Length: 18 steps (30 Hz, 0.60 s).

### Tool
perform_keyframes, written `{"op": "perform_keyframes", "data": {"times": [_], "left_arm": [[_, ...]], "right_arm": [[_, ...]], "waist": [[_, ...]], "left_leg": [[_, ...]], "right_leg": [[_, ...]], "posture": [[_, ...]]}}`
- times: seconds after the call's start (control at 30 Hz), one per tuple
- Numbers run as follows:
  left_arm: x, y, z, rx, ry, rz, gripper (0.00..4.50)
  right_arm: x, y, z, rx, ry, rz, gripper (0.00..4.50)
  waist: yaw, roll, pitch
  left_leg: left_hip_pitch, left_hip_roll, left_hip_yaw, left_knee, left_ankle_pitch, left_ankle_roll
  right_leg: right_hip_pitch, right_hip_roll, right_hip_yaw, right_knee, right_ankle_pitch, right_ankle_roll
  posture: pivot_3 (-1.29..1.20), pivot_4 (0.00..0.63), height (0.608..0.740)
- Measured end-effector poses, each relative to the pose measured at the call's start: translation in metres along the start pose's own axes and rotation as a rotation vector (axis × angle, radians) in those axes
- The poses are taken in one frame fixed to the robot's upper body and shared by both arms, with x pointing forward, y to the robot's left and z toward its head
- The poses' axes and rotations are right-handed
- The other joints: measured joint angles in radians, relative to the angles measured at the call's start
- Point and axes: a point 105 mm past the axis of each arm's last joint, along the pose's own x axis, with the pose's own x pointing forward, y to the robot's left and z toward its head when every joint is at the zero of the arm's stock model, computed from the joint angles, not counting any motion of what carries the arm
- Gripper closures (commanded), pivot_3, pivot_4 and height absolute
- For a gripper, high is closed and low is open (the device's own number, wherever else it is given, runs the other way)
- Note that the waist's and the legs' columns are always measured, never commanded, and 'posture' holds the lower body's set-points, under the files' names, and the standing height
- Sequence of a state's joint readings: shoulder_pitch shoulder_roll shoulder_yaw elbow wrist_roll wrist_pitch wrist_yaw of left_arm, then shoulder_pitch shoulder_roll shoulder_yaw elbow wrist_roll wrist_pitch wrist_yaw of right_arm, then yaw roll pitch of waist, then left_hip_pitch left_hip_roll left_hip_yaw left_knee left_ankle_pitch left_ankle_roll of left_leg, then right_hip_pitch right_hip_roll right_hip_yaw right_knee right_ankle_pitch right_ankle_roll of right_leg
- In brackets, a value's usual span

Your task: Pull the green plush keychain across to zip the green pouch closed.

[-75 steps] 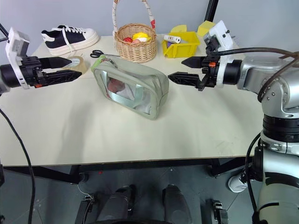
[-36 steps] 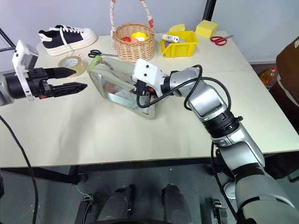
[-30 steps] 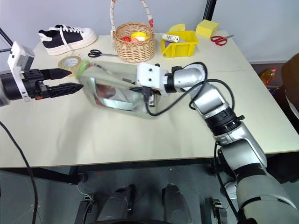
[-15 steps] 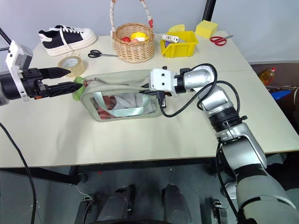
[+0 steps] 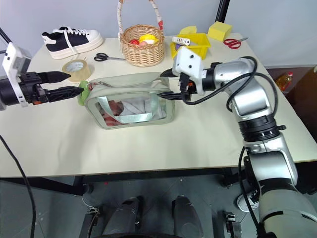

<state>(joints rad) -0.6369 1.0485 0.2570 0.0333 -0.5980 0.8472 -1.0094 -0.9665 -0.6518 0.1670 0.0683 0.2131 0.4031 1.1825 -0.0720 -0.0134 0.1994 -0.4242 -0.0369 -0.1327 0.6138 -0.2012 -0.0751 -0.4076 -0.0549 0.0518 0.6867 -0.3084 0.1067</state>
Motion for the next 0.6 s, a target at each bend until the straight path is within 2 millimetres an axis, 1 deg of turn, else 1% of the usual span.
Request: {"op": "perform_keyframes", "data": {"times": [0.07, 0.13, 0.17, 0.27, 0.3, 0.33, 0.47, 0.6], "left_arm": [[-0.004, 0.003, -0.005, -0.008, 0.014, 0.007, 0.00], [-0.008, 0.009, -0.013, -0.024, 0.034, 0.028, 0.00], [-0.009, 0.010, -0.015, -0.029, 0.040, 0.035, 0.00], [-0.011, 0.015, -0.023, -0.043, 0.049, 0.049, 0.00], [-0.012, 0.015, -0.025, -0.049, 0.054, 0.050, 0.00], [-0.012, 0.015, -0.028, -0.052, 0.058, 0.051, 0.00], [-0.013, 0.017, -0.036, -0.059, 0.064, 0.058, 0.00], [-0.006, 0.018, -0.048, -0.092, 0.053, 0.069, 0.00]], "right_arm": [[0.002, 0.008, -0.009, 0.025, 0.010, 0.016, 1.31], [0.006, 0.015, -0.018, 0.051, 0.022, 0.035, 1.84], [0.007, 0.016, -0.020, 0.054, 0.023, 0.037, 2.17], [0.011, 0.016, -0.018, 0.045, 0.013, 0.028, 3.70], [0.012, 0.016, -0.018, 0.040, 0.012, 0.026, 4.28], [0.014, 0.016, -0.019, 0.033, 0.014, 0.024, 4.46], [0.015, 0.015, -0.021, 0.015, 0.015, 0.016, 4.46], [0.015, 0.017, -0.019, 0.015, 0.016, 0.024, 4.46]], "waist": [[0.000, 0.000, 0.000], [0.002, 0.000, 0.000], [0.003, 0.000, 0.000], [0.003, 0.000, 0.000], [0.003, 0.000, 0.000], [0.003, 0.000, 0.000], [0.002, 0.000, 0.000], [0.003, 0.000, 0.000]], "left_leg": [[0.000, 0.000, 0.000, 0.000, 0.000, 0.000], [0.000, 0.000, 0.000, 0.000, 0.000, 0.000], [0.000, 0.000, 0.000, 0.000, 0.000, 0.000], [0.000, 0.000, 0.000, 0.000, 0.000, 0.000], [0.000, 0.000, 0.000, 0.000, 0.000, 0.000], [0.000, 0.000, 0.000, 0.000, 0.000, 0.000], [0.000, 0.000, 0.000, 0.000, 0.000, 0.000], [0.000, 0.000, 0.000, 0.000, 0.000, 0.000]], "right_leg": [[0.000, 0.000, 0.000, 0.000, 0.000, 0.000], [0.000, 0.000, 0.000, 0.000, 0.000, 0.000], [0.000, 0.000, 0.000, 0.000, 0.000, 0.000], [0.000, 0.000, 0.000, 0.000, 0.000, 0.000], [0.000, -0.001, 0.000, 0.000, 0.000, 0.000], [0.000, -0.001, 0.000, 0.000, 0.000, 0.000], [0.000, -0.001, 0.000, 0.000, 0.000, 0.000], [0.000, -0.001, 0.000, 0.000, 0.000, 0.000]], "posture": [[0.00, 0.150, 0.740], [0.00, 0.150, 0.740], [0.00, 0.150, 0.740], [0.00, 0.150, 0.740], [0.00, 0.150, 0.740], [0.00, 0.150, 0.740], [0.00, 0.150, 0.740], [0.00, 0.150, 0.740]]}}
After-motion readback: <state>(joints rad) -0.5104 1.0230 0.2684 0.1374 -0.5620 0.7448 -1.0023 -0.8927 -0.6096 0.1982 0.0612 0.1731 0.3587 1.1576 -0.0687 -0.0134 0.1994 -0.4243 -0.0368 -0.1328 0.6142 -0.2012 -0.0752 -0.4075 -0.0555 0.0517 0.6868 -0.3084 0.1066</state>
